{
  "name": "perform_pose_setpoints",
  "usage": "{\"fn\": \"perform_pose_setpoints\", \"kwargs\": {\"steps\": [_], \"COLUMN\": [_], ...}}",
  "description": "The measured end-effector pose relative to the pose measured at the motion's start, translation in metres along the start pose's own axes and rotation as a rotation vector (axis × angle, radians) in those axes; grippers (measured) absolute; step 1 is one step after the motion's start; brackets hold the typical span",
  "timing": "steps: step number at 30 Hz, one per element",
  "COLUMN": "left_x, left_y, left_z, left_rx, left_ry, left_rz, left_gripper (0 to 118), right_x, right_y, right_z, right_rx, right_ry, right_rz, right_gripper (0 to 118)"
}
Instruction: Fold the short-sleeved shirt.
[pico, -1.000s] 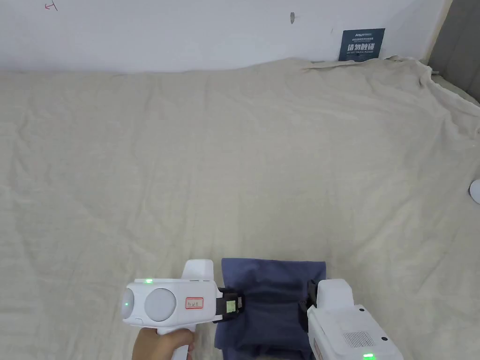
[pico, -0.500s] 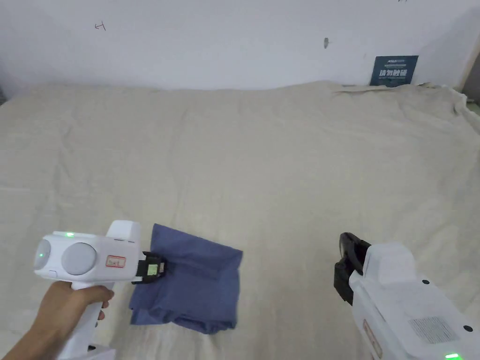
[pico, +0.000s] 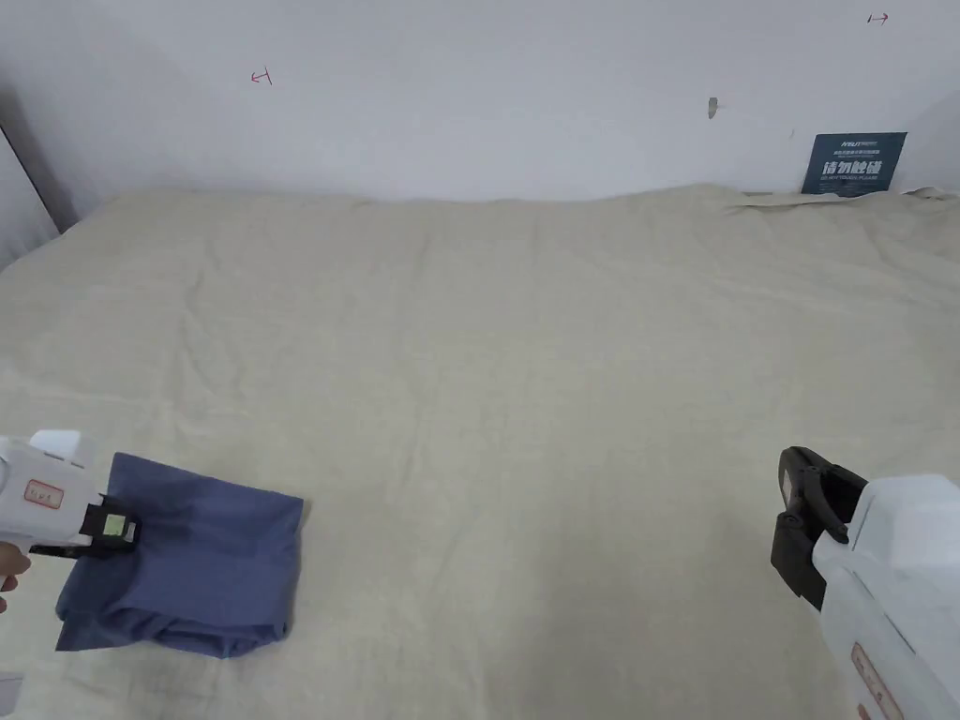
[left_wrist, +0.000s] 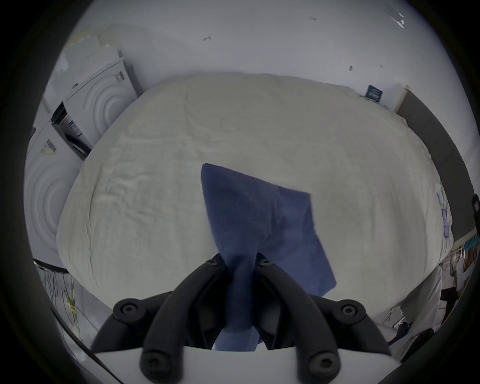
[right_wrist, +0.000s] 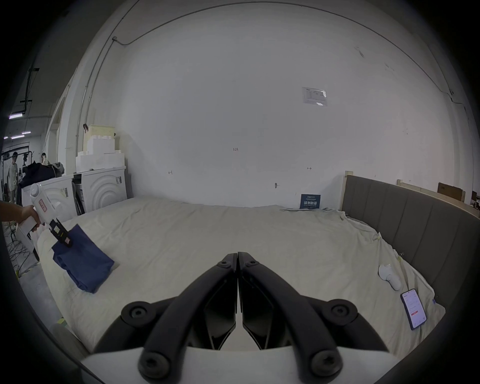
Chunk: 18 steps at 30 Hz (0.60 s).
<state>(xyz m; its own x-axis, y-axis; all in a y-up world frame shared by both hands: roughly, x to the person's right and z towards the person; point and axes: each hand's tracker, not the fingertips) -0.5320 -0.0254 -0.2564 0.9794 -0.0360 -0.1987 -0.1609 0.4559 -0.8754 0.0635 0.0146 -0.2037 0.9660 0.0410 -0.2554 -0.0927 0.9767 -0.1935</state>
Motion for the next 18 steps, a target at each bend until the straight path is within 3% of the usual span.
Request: {"fn": "perform_pose_setpoints", "kwargs": {"steps": [7,13,18], "left_x": [-0.009,-0.013,-0.017], "left_y": [0.003,0.003,-0.008], "left_z": [-0.028,-0.045,-0.048], "left_rx": [-0.044,-0.063,-0.032], "left_ry": [0.087,0.246,0.287], "left_rz": [0.025,0.006,0.088], "left_gripper": [15,16,33], "right_x": [0.010,0.019,0.028], "right_y": [-0.005,-0.012,-0.015], "right_z": [-0.003,-0.006,-0.008], "right_rx": [-0.022,-0.039,-0.045], "right_ry": [-0.039,-0.071,-0.081], "right_rz": [0.004,-0.008,-0.009], "right_gripper": [0,0,0]}}
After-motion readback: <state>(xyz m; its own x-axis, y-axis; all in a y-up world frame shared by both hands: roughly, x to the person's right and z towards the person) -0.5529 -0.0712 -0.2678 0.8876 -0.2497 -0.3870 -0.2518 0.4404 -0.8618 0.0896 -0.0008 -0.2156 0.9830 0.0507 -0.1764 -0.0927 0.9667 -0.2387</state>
